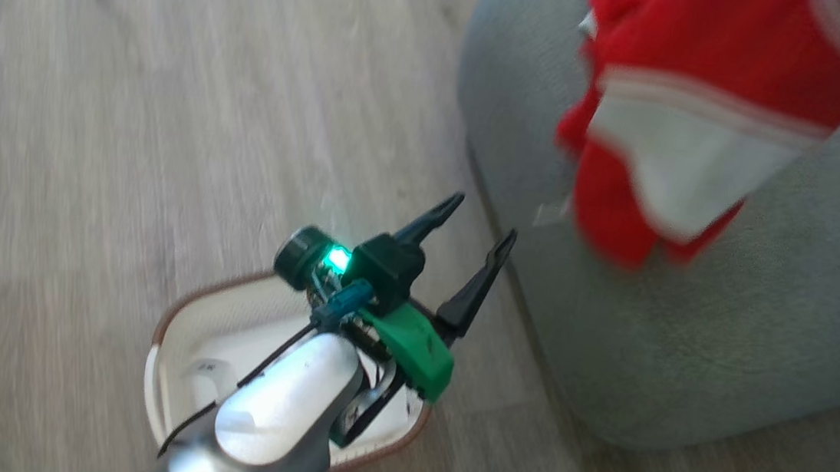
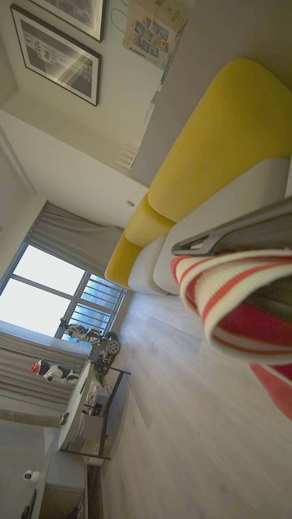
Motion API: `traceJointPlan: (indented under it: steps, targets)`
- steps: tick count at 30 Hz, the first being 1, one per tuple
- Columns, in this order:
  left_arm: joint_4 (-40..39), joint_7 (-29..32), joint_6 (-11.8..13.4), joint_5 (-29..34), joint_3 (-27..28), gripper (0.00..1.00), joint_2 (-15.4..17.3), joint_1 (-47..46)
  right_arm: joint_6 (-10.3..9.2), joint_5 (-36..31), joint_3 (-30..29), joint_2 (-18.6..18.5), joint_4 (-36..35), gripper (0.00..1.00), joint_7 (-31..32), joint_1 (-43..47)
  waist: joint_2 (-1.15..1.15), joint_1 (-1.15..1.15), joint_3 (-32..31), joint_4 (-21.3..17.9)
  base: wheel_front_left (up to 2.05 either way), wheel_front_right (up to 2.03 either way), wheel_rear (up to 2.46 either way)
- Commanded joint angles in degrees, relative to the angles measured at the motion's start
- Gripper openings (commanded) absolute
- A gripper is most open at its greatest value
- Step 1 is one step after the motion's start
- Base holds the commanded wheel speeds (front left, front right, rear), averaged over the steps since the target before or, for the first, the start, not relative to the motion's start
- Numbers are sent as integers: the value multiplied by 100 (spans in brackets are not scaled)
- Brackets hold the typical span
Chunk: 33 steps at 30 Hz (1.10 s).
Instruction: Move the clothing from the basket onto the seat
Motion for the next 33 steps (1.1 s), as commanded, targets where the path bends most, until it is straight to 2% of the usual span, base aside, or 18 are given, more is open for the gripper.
traceJointPlan:
  steps: [1,8,14,22,33]
  targets:
    - [-237,-72,39,70,206,100,44,-303,-2,-37,-78,-134,-63,0,26,-342,0,-1,406,306,0,0,0]
    - [-583,-18,144,277,212,100,240,-576,-2,-413,-791,-668,623,0,-17,-1742,0,-1,1185,690,0,0,0]
    - [-942,105,229,433,219,100,399,-811,-2,-929,-1452,-927,1305,0,-103,-2267,0,-1,1795,991,0,0,0]
    - [-1241,315,313,555,223,100,620,-973,-2,-1661,-2752,-659,2568,0,-635,-2088,0,-1,2418,1265,0,0,0]
    - [-1431,456,412,591,240,100,847,-966,-2,-2529,-3215,-124,3502,0,-998,-1847,0,-1,2793,1278,0,0,0]
